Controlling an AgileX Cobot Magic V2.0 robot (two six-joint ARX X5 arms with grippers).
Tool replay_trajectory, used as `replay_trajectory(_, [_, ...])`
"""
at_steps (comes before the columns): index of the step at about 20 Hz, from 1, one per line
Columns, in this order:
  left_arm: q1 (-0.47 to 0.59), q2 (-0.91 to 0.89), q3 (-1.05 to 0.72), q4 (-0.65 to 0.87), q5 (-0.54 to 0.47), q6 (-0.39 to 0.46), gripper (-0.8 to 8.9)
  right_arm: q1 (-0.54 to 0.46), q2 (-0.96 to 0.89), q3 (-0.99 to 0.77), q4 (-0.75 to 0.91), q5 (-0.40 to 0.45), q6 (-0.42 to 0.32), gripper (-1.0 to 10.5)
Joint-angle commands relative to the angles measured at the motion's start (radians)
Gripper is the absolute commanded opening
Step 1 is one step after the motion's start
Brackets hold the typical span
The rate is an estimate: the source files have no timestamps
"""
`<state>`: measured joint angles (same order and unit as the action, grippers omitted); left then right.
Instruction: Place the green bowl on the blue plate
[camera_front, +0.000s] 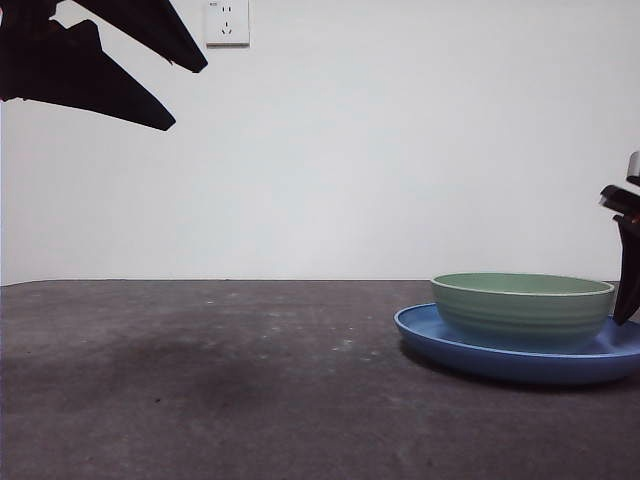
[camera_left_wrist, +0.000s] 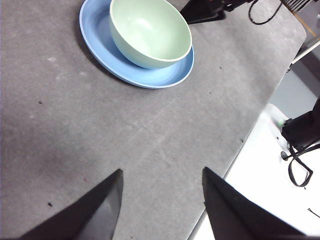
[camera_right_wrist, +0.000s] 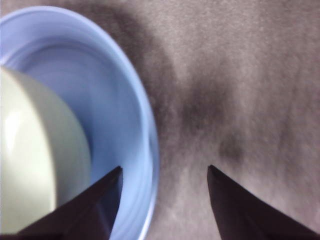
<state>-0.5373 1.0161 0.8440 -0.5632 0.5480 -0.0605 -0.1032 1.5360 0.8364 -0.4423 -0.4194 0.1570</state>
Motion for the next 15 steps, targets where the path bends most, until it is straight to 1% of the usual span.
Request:
replay_trajectory(1, [-0.008,0.007,0.013,0.010,0.003,0.019,2.49,0.013,0.040,0.017,0.024,-0.003,-0.012,1.5])
replay_trajectory(3, [-0.008,0.007,0.013,0.010,0.004,0.018,2.49,0.019,0.046,0.017,0.037,-0.001,-0.013,0.9])
replay_trajectory(5, [-0.008,0.007,0.013,0.010,0.003,0.018,2.49,0.021,0.046,0.017,0.050,0.000,-0.012,0.1])
replay_trajectory(10, [-0.008,0.007,0.013,0.008,0.003,0.018,2.49,0.016,0.045,0.017,0.054,-0.002,-0.004,0.1])
replay_trajectory(15, [-0.008,0.007,0.013,0.003,0.003,0.018,2.49,0.014,-0.010,0.019,0.055,-0.039,0.020,0.1])
